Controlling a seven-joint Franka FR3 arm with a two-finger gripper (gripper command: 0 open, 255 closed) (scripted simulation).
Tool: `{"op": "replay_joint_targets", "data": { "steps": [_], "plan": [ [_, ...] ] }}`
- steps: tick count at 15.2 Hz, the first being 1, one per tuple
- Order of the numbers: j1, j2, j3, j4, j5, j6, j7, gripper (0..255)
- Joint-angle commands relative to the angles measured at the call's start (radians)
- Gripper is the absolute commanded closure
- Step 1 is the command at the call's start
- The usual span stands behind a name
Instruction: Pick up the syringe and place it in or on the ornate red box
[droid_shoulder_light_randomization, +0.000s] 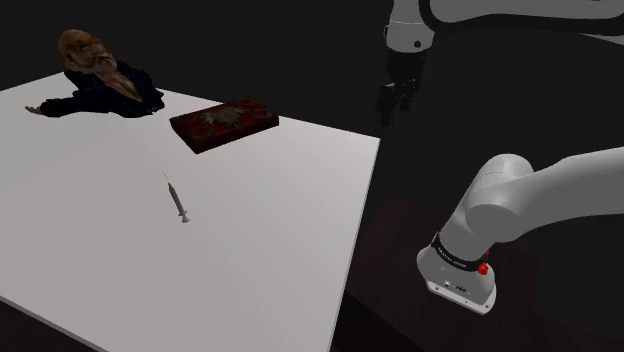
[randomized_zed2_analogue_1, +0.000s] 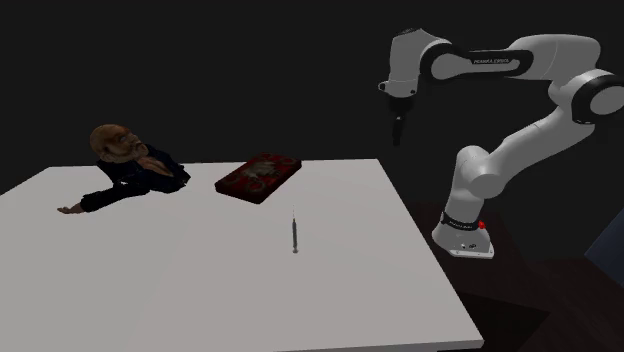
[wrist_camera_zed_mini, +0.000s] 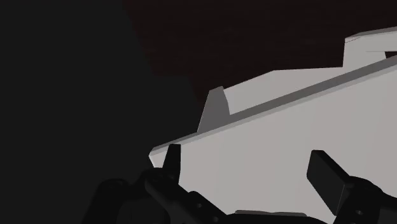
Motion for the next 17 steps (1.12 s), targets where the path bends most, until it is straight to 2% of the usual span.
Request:
{"op": "replay_joint_targets", "data": {
  "steps": [1,9,13,17],
  "plan": [
    [0.000,0.000,0.000,0.000,0.000,0.000,0.000,0],
    [0.023,-0.019,0.237,-0.046,0.143,0.112,0.335,0],
    [0.018,0.025,0.365,-0.026,0.195,0.180,0.504,0],
    [-0.007,0.100,0.499,0.023,0.220,0.249,0.675,0]
  ]
}}
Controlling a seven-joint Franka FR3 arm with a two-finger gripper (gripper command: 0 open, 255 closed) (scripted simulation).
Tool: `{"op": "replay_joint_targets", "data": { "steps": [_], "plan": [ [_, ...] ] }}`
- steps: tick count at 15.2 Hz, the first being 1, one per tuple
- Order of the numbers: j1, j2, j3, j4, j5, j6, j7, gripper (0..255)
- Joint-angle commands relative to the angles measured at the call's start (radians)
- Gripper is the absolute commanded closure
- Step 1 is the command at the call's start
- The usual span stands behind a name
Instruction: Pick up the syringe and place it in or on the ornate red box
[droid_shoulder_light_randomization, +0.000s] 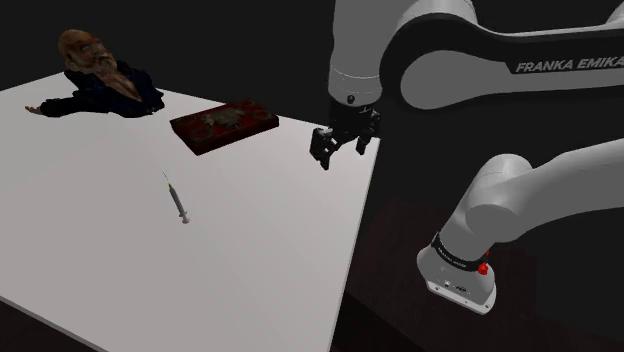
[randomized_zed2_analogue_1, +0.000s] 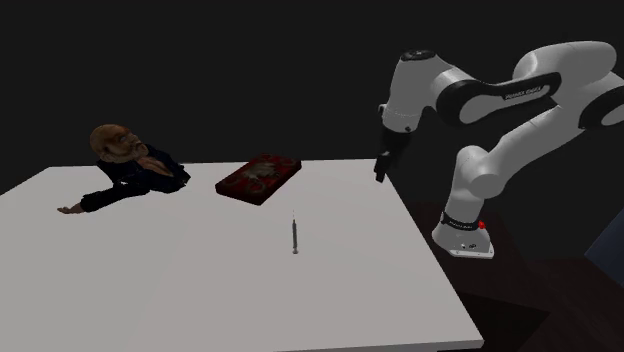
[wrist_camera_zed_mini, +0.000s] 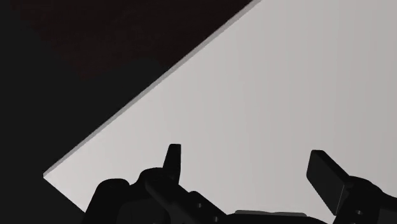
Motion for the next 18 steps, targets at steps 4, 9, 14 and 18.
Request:
{"op": "replay_joint_targets", "data": {
  "steps": [4,9,14,18],
  "plan": [
    [-0.061,0.122,0.180,0.092,-0.006,0.081,0.228,0],
    [-0.179,0.291,0.391,0.229,-0.093,0.139,0.478,0],
    [-0.382,0.575,0.714,0.416,-0.351,0.134,0.819,0],
    [-0.184,1.044,0.739,0.635,-0.810,-0.052,1.211,0]
  ]
}}
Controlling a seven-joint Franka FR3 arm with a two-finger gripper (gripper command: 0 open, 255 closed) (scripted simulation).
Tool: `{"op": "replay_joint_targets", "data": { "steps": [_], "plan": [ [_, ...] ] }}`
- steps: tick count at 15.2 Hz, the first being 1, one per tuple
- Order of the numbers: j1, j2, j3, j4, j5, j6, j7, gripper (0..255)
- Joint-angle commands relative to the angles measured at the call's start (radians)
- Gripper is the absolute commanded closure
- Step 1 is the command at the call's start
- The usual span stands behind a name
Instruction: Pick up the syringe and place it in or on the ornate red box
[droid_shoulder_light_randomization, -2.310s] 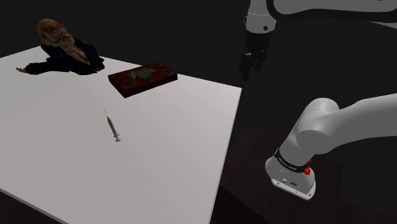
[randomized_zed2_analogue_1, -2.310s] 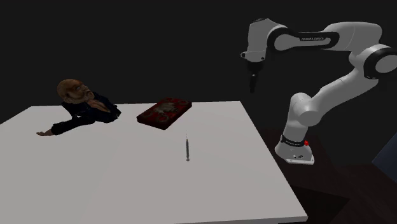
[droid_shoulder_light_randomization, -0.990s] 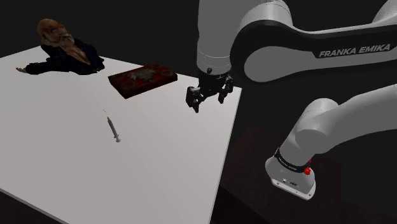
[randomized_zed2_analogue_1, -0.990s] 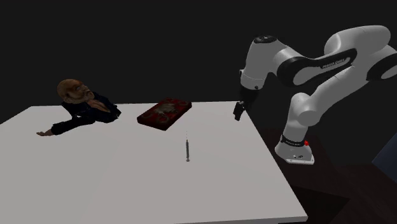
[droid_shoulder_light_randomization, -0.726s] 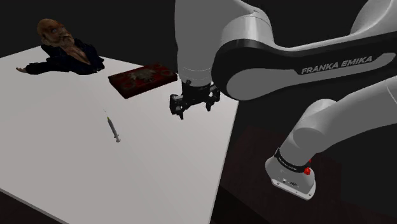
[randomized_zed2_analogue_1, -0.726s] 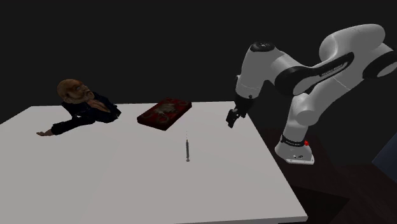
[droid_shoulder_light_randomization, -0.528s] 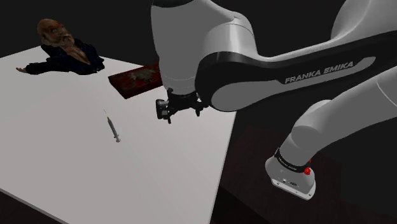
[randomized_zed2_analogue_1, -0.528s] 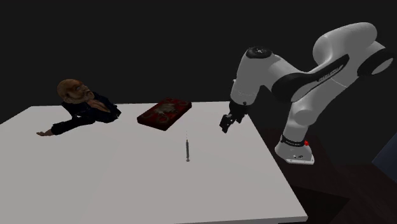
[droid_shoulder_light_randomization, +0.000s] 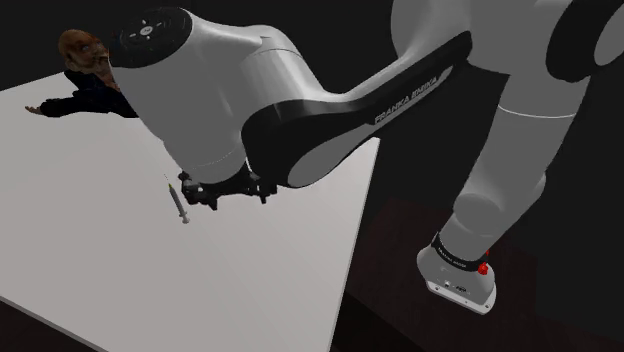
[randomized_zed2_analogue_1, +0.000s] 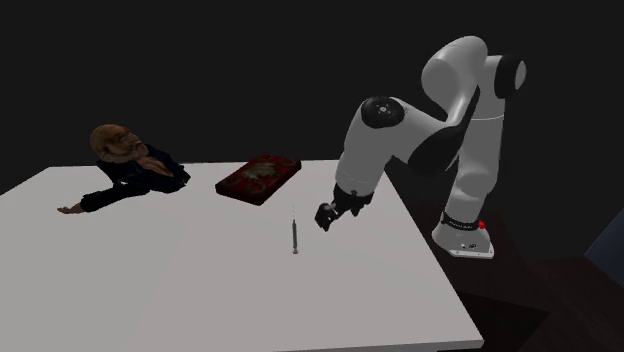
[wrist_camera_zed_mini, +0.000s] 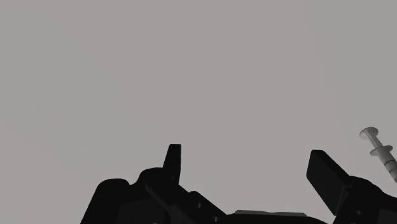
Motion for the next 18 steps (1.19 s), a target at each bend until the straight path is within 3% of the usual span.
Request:
{"op": "replay_joint_targets", "data": {
  "steps": [1,8,9,18],
  "plan": [
    [0.176,0.146,-0.103,0.113,-0.146,-0.072,0.122,0],
    [0.611,0.479,-0.351,0.597,-0.394,-0.287,0.245,0],
    [0.621,0.487,-0.357,0.613,-0.399,-0.292,0.245,0],
    [0.556,0.486,-0.357,0.506,-0.405,-0.205,0.271,0]
  ]
}}
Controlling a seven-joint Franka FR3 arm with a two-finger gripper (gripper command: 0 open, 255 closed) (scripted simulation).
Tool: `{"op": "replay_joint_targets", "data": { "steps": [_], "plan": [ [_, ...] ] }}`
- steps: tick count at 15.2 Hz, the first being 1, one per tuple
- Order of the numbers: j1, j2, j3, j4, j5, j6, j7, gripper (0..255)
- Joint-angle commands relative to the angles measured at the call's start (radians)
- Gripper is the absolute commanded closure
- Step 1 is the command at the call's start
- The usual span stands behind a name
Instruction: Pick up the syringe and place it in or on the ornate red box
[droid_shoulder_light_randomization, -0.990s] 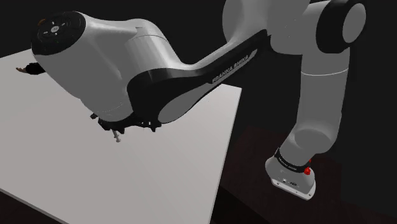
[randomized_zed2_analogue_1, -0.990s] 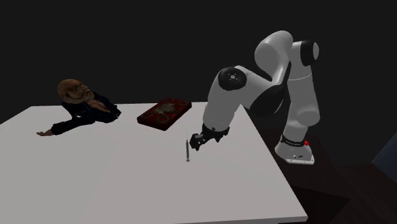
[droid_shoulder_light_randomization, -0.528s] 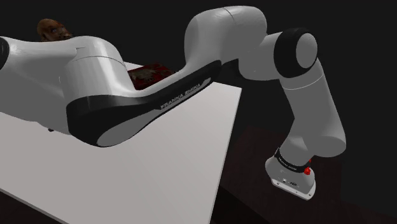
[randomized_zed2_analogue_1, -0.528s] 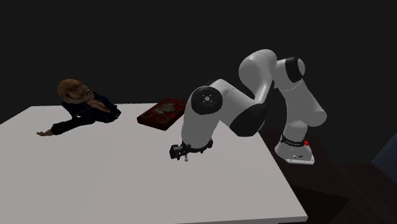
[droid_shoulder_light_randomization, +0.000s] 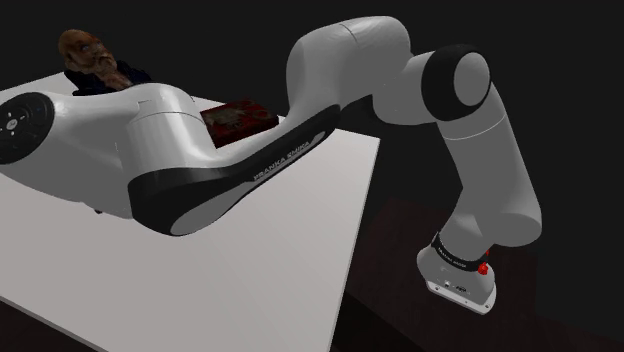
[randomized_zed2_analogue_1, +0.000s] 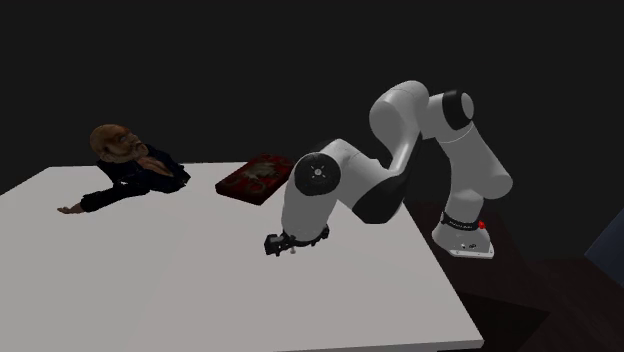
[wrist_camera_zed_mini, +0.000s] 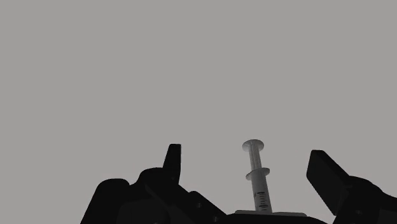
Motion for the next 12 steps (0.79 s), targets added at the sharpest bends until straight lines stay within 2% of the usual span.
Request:
{"op": "replay_joint_targets", "data": {
  "steps": [1,6,7,12],
  "plan": [
    [-0.002,0.001,0.000,-0.003,-0.001,0.004,0.001,0],
    [-0.002,0.001,0.000,-0.003,-0.001,0.004,0.000,0],
    [-0.002,0.001,0.000,-0.003,-0.001,0.004,0.000,255],
    [-0.001,0.003,-0.002,0.000,-0.002,0.004,0.000,255]
  ]
}}
